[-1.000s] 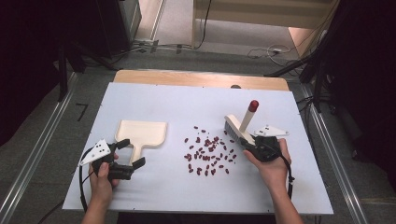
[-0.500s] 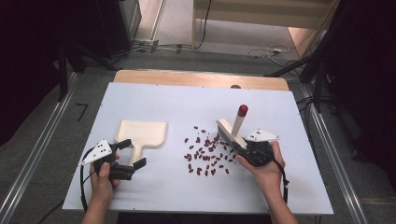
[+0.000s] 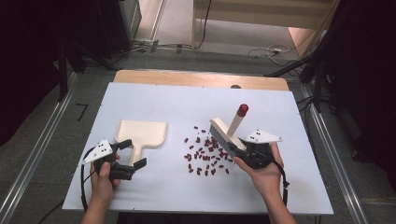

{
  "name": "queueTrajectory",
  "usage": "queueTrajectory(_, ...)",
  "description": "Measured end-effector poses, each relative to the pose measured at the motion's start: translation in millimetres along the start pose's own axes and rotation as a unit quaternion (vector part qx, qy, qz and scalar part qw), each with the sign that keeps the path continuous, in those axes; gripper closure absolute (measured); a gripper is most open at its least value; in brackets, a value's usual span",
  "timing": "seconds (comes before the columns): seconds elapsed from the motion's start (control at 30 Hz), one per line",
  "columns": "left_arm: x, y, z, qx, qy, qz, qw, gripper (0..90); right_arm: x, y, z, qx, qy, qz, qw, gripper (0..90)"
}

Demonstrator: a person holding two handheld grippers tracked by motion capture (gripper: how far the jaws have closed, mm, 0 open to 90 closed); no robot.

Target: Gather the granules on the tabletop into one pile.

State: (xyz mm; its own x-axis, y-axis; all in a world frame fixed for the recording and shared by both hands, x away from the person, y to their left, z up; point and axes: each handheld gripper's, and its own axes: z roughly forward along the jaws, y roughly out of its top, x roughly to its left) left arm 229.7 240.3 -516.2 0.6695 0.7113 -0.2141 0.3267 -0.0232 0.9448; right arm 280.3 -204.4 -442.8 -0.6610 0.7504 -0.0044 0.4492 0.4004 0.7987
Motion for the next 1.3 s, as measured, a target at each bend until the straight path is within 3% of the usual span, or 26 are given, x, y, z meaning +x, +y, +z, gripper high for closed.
queueTrajectory(0.23, -0.4, 0.1, 0.5, 0.002, 0.002, 0.001, 1.0000, 0.0, 28.8, 9.7, -7.6, -0.011, 0.068, -0.022, 0.9974, 65.7)
queueTrajectory(0.43, -0.4, 0.0, 0.6, 0.003, 0.002, 0.000, 1.0000, 0.0, 59.0, 11.9, 2.2, 0.009, 0.134, -0.046, 0.9899, 65.7)
queueTrajectory(0.5, -0.5, 0.0, 0.5, 0.002, 0.002, 0.000, 1.0000, 0.0, 67.3, 10.9, 6.9, 0.015, 0.145, -0.053, 0.9879, 65.7)
queueTrajectory(0.63, -0.3, 0.0, 0.6, 0.004, 0.004, -0.001, 1.0000, 0.0, 76.3, 6.9, 16.7, 0.029, 0.168, -0.045, 0.9843, 65.7)
queueTrajectory(0.87, -0.3, 0.1, 0.8, 0.006, 0.007, 0.000, 1.0000, 0.0, 72.6, 1.4, 31.3, 0.050, 0.197, -0.013, 0.9791, 65.7)
queueTrajectory(1.3, -0.5, 0.0, 1.1, 0.007, 0.007, -0.001, 0.9999, 0.0, 42.2, -7.0, 41.0, 0.054, 0.169, 0.019, 0.9840, 65.6)
